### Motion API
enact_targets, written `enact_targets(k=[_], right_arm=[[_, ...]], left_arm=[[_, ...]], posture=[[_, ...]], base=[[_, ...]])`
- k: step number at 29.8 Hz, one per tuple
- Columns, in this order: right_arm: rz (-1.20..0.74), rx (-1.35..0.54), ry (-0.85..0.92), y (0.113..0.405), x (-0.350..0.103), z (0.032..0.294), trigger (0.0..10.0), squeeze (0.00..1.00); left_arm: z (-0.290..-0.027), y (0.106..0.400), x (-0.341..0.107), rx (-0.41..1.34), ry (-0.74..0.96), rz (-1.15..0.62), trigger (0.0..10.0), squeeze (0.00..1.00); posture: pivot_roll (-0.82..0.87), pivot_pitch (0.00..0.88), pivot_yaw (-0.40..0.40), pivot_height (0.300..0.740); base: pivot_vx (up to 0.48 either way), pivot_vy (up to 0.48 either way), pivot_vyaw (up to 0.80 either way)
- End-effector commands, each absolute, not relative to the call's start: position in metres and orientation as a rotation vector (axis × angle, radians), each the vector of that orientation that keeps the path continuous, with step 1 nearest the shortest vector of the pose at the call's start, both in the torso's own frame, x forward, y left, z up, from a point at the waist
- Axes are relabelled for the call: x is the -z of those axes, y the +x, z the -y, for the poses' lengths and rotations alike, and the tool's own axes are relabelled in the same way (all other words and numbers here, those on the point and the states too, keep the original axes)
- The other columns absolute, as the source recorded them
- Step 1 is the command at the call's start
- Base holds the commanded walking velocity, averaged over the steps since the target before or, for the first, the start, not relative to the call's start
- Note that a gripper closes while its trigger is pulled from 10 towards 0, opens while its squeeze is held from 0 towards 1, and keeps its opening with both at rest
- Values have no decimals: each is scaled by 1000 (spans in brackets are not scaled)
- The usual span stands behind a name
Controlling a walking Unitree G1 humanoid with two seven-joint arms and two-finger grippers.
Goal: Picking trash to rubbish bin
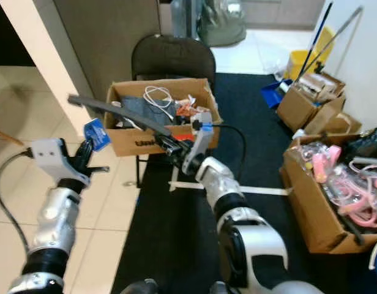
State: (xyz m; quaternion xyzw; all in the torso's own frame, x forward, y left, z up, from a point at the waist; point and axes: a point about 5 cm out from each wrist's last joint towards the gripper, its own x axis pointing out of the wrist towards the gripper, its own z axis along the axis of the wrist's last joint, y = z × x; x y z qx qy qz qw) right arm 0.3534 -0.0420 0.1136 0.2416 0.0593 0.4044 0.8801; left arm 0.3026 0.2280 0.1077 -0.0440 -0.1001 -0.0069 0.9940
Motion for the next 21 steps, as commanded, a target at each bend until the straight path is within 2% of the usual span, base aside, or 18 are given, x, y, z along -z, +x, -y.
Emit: enact_targets(k=[1,8,21], right_arm=[[-148,-822,500,351,-108,39,10000,0],[-168,-795,474,352,-105,44,10000,0],[-191,-793,458,351,-102,43,10000,0]], left_arm=[[-229,301,-106,16,-80,184,10000,0],[-228,302,-107,13,-88,176,10000,0],[-229,301,-104,-1,-98,157,10000,0]], posture=[[115,45,6,740],[108,50,8,740],[111,41,-1,740]], base=[[349,0,0],[362,0,0],[480,0,0]])
